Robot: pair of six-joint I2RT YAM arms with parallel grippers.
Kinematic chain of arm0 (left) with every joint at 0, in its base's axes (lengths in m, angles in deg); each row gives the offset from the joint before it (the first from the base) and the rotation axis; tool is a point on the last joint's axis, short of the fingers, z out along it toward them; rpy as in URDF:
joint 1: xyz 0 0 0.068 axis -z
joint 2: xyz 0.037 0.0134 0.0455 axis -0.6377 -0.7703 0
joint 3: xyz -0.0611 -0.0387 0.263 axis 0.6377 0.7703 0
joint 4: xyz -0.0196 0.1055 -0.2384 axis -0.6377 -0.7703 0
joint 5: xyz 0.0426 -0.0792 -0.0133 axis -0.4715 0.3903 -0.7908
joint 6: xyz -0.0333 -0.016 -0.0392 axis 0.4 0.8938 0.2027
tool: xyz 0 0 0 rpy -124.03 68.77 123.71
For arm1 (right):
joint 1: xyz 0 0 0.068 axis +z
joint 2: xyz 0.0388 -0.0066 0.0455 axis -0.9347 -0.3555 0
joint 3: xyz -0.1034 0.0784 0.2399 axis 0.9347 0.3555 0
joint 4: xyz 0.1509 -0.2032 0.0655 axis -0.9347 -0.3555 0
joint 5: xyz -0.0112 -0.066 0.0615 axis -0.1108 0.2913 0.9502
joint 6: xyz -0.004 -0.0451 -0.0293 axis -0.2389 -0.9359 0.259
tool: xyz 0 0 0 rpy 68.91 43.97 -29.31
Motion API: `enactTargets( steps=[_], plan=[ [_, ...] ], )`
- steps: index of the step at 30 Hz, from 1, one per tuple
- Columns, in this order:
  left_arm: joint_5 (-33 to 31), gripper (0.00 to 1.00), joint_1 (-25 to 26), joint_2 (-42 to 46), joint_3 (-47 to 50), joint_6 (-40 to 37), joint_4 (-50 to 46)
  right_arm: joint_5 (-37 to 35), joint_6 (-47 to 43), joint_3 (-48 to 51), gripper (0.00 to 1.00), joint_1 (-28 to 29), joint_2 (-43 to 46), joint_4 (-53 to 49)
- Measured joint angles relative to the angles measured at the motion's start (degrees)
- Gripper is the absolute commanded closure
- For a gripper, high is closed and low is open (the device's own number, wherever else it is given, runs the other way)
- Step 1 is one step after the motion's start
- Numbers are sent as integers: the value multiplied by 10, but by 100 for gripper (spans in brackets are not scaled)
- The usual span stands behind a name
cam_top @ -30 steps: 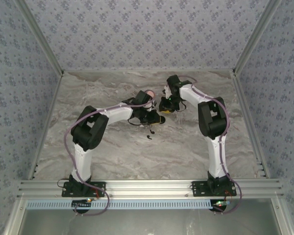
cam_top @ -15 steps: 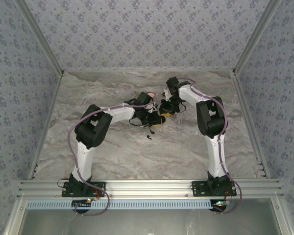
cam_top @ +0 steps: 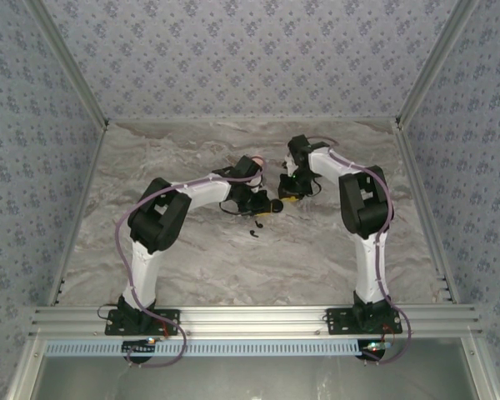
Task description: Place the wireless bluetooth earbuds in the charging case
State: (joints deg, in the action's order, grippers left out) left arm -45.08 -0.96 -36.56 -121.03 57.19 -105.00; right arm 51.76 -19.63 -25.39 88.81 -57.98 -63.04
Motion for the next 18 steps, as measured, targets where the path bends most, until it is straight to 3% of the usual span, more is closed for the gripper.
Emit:
enactTargets(
  steps=[18],
  plan=[
    [-42, 86, 0, 0, -23, -7, -18, -13, 0, 57, 72, 0, 39, 4]
  ],
)
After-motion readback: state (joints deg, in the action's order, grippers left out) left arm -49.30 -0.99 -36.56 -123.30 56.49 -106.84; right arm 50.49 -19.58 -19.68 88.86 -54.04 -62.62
